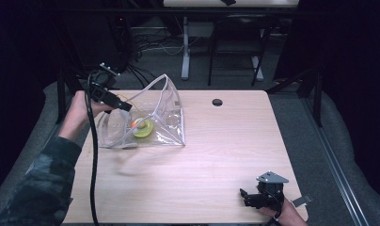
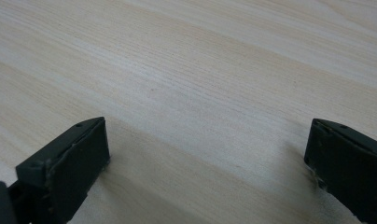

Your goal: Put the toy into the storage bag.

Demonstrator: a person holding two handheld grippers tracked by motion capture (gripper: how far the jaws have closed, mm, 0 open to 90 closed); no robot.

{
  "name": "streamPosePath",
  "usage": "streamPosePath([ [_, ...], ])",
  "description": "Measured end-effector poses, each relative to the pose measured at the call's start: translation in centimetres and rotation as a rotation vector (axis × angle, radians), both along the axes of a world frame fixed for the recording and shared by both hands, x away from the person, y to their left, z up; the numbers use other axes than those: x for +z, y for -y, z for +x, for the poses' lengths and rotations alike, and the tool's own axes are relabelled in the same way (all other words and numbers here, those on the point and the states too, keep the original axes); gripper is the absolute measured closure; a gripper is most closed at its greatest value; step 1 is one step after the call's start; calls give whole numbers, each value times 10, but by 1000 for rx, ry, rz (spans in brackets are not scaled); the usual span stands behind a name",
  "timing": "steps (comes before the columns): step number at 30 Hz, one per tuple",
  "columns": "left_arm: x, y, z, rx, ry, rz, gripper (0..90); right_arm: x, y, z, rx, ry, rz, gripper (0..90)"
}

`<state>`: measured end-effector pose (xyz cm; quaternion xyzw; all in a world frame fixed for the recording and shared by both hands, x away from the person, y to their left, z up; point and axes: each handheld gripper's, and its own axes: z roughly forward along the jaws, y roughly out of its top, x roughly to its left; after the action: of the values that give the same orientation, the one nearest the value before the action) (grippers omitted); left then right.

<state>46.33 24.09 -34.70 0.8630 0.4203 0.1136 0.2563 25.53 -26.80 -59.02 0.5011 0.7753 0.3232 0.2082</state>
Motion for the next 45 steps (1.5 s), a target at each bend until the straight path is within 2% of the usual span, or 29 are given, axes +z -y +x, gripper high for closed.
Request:
streamPosePath([
  [7, 6, -10, -19, -1, 27, 8, 72, 0, 0, 0, 0, 0, 0, 0],
  [12, 4, -19, -33, 3, 37, 15, 0, 0, 0, 0, 0, 0, 0, 0],
  [15, -3, -28, -46, 6, 39, 14, 0, 0, 0, 0, -1, 0, 0, 0],
  [16, -3, -28, -46, 6, 39, 14, 0, 0, 0, 0, 0, 0, 0, 0],
  [17, -7, -34, -53, 8, 34, 8, 0, 0, 0, 0, -1, 1, 3, 0],
  [18, -7, -34, -53, 8, 34, 8, 0, 0, 0, 0, -1, 1, 3, 0],
  [19, -14, -38, -59, 5, 18, 22, 0, 0, 0, 0, -1, -1, 0, 0],
  [25, -26, -49, -73, 16, 19, 31, 0, 0, 0, 0, -1, 0, 5, 0],
  [28, -32, -55, -81, 28, 23, 21, 0, 0, 0, 0, -2, 0, 5, 0],
  [35, -52, -65, -97, 44, 6, 24, 0, 0, 0, 0, -2, 0, 5, 0],
  [37, -62, -70, -103, 49, -6, 15, 0, 0, 0, 0, -2, 0, 5, 0],
  [38, -62, -70, -103, 49, -6, 15, 0, 0, 0, 0, -2, 0, 5, 0],
  [39, -70, -72, -105, 54, -20, 18, 0, 0, 0, 0, -2, 0, 5, 0],
  [40, -70, -72, -105, 54, -20, 18, 0, 0, 0, 0, -2, 0, 5, 0],
  [41, -77, -73, -108, 59, -33, 24, 0, 0, 0, 0, -2, 0, 5, 0],
  [45, -92, -76, -113, 61, -56, 32, 0, 0, 0, 0, -2, 0, 5, 0],
])
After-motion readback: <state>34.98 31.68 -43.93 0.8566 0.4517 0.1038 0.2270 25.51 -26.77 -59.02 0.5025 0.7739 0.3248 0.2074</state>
